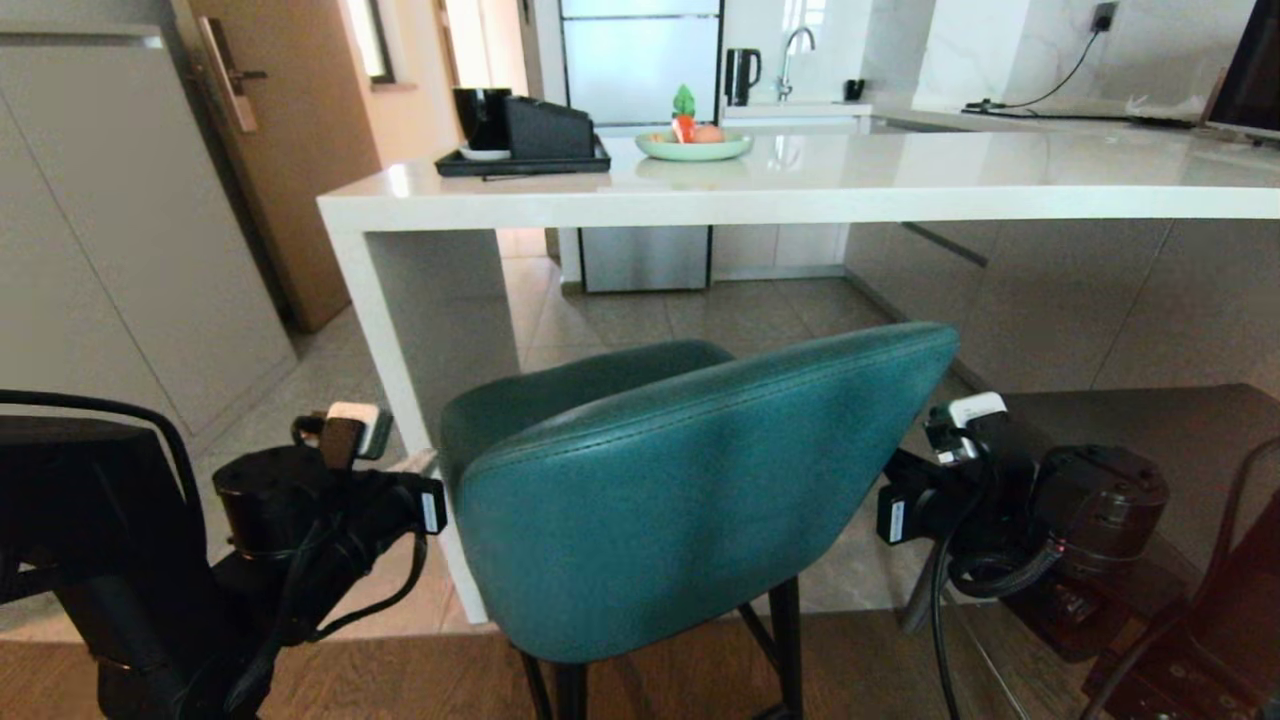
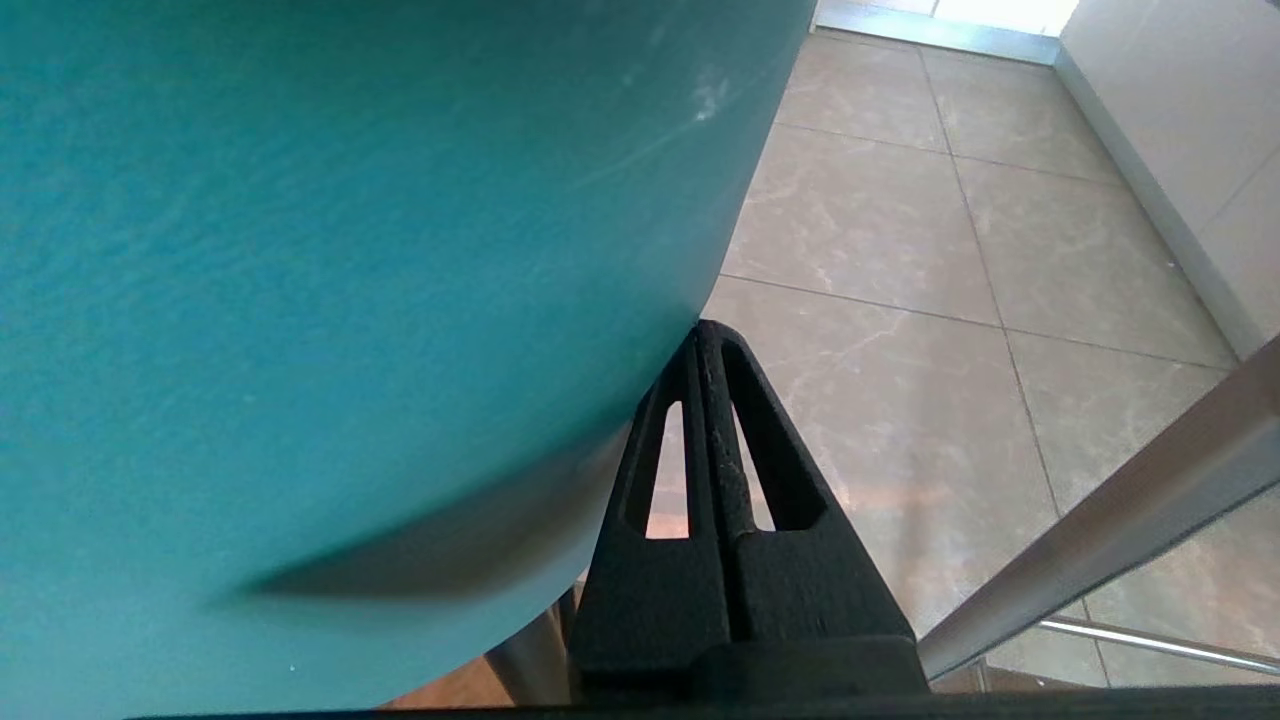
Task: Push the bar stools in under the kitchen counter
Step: Push the blue chair back under the dining table
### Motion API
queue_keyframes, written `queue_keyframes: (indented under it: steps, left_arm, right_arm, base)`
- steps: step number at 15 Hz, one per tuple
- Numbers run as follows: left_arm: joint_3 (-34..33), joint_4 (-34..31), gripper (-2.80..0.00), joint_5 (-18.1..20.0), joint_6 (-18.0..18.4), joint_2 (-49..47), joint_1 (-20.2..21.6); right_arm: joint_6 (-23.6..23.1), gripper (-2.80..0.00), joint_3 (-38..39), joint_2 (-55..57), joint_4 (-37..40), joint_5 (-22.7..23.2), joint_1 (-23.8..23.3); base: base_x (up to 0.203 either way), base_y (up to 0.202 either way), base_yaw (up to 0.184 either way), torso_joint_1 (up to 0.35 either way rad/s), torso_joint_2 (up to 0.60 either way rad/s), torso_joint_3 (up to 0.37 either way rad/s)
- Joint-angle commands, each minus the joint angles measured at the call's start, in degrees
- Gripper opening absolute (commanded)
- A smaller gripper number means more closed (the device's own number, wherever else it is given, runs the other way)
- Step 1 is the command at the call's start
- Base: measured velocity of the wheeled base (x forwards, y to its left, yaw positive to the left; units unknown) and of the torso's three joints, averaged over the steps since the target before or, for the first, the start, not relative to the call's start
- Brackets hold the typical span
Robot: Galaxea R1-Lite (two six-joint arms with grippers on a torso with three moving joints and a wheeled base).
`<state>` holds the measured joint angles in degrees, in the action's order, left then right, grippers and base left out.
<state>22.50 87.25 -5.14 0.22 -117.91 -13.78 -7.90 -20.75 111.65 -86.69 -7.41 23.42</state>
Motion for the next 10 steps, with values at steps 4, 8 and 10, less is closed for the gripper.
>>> queue_keyframes:
  steps: [4, 8, 10]
  left_arm:
    - [-12.2, 0.4, -2.8, -0.1, -0.3, 5.9, 0.3]
    - [-21.7, 0.4, -2.8, -3.1, -5.4, 16.9, -7.2]
    - [-22.3, -0.2, -2.8, -8.5, -6.7, 18.5, -17.0]
  right_arm:
    - [0.0, -2.8, -1.5, 0.5, -0.6, 4.1, -8.8]
    - [-0.2, -2.8, -9.8, 5.9, -0.5, 11.8, -15.8]
    - [-0.2, -2.8, -16.9, 9.4, -0.3, 12.3, -16.3]
  base:
    - [0.0, 0.0, 0.0, 0.0, 0.0, 0.0]
    - [0.0, 0.0, 0.0, 0.0, 0.0, 0.0]
    - [0.0, 0.0, 0.0, 0.0, 0.0, 0.0]
